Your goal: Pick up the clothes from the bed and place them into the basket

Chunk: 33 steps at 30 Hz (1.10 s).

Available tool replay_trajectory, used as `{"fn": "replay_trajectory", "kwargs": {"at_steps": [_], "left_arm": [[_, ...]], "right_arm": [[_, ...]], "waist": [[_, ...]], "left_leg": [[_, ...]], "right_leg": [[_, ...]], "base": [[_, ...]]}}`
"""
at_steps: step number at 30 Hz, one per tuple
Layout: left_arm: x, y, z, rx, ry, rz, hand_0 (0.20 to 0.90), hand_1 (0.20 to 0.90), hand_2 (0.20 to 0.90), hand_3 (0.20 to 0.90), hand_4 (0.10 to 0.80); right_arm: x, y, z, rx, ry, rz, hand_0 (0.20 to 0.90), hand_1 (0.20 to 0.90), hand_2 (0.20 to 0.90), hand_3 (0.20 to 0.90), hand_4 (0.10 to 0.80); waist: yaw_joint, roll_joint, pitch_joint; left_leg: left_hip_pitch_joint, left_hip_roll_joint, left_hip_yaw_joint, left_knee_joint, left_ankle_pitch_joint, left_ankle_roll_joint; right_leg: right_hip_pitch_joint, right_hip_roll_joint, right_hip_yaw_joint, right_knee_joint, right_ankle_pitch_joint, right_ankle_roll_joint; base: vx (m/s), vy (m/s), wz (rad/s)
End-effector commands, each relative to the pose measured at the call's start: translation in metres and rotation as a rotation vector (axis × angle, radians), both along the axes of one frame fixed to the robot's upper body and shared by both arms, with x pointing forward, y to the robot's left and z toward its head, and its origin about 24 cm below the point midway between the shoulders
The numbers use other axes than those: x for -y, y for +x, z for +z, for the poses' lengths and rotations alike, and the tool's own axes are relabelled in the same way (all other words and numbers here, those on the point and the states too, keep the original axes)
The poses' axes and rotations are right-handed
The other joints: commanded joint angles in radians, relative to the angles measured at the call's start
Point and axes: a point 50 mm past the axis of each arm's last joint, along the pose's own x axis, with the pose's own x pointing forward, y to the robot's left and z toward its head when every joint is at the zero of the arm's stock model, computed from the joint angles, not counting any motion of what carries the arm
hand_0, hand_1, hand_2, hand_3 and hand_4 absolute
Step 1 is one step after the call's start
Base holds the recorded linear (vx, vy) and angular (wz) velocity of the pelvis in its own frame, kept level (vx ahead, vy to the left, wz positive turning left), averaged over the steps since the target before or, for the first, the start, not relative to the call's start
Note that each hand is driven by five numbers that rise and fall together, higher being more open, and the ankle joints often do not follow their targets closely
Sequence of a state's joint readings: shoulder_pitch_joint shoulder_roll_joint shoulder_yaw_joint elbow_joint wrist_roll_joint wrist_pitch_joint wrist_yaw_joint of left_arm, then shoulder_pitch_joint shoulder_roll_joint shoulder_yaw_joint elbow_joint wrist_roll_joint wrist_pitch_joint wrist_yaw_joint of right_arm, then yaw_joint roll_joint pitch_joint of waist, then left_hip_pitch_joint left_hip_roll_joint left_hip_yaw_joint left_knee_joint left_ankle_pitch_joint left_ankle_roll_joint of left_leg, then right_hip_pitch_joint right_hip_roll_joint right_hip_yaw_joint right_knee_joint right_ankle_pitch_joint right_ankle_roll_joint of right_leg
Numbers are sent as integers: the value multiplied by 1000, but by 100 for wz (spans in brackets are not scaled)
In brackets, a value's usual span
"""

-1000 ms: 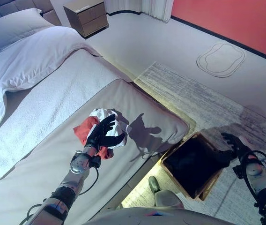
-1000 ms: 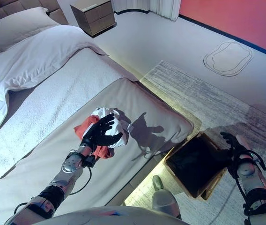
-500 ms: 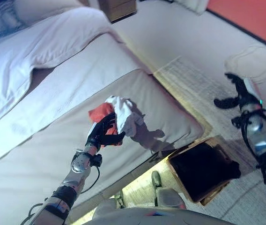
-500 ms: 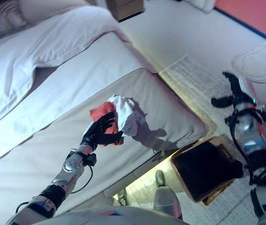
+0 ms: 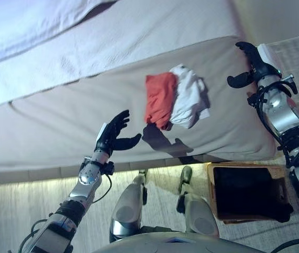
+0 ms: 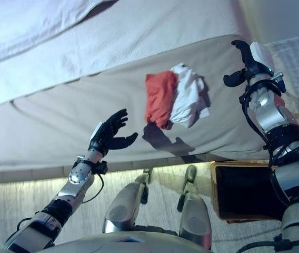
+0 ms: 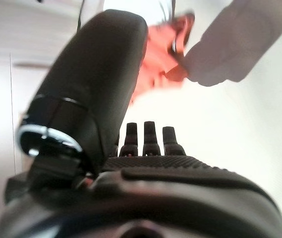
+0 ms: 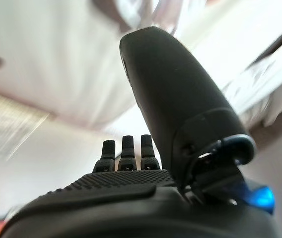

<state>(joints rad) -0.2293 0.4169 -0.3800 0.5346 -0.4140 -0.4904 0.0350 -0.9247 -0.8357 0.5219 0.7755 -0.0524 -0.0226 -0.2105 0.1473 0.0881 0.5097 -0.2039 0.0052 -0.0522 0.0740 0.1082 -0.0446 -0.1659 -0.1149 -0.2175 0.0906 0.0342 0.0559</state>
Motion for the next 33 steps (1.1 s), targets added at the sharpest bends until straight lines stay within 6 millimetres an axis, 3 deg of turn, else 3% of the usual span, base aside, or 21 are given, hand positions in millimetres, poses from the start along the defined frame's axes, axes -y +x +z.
{"fn": "replay_trajectory", "kwargs": {"at_steps": [1,5,8,14,20,25,29,33], "left_arm": [[0,7,55,291,-73,-23,900,900,900,900,800],[1,6,72,355,-126,-42,900,900,900,900,800],[3,2,75,369,-146,-54,900,900,900,900,800],[6,-5,81,404,-180,-71,900,900,900,900,800],[4,-7,85,419,-184,-57,900,900,900,900,800],[3,-9,85,410,-186,-60,900,900,900,900,800],[2,-11,84,409,-176,-77,900,900,900,900,800],[3,-12,83,403,-177,-83,900,900,900,900,800]], "right_arm": [[-23,8,59,189,-7,72,900,900,900,900,800],[-22,13,60,163,16,52,900,900,900,900,800],[-21,16,53,124,33,40,900,900,900,900,800],[-22,21,43,49,5,14,900,900,900,900,800],[11,17,19,-139,-168,-205,900,900,900,900,800],[38,7,5,-221,-199,-353,900,900,900,900,800],[47,3,7,-209,-194,-370,900,900,900,900,800],[36,7,16,-137,-234,-265,900,900,900,900,800]], "waist": [[29,-32,-31],[66,-21,10],[91,-16,10],[118,-4,10],[124,-1,10],[126,-2,10],[126,-8,10],[118,-15,10]], "left_leg": [[-90,-100,-22,210,-177,35],[-167,-116,-34,293,-195,44],[-215,-120,-46,347,-231,47],[-328,-133,-49,412,-238,61],[-389,-128,-46,440,-239,70],[-395,-122,-45,434,-233,72],[-374,-114,-43,420,-231,71],[-346,-110,-41,412,-230,64]], "right_leg": [[-78,-8,-45,207,-136,-78],[-151,-28,-75,317,-169,-86],[-203,-43,-79,401,-212,-83],[-316,-58,-87,489,-229,-84],[-375,-55,-88,515,-225,-81],[-372,-49,-95,493,-213,-77],[-348,-41,-99,471,-209,-76],[-316,-35,-96,453,-207,-76]], "base": [[-65,34,39],[-53,23,35],[54,-11,28],[11,18,17],[-31,7,7],[-28,-18,7],[-36,-15,4],[-11,11,-8]]}}
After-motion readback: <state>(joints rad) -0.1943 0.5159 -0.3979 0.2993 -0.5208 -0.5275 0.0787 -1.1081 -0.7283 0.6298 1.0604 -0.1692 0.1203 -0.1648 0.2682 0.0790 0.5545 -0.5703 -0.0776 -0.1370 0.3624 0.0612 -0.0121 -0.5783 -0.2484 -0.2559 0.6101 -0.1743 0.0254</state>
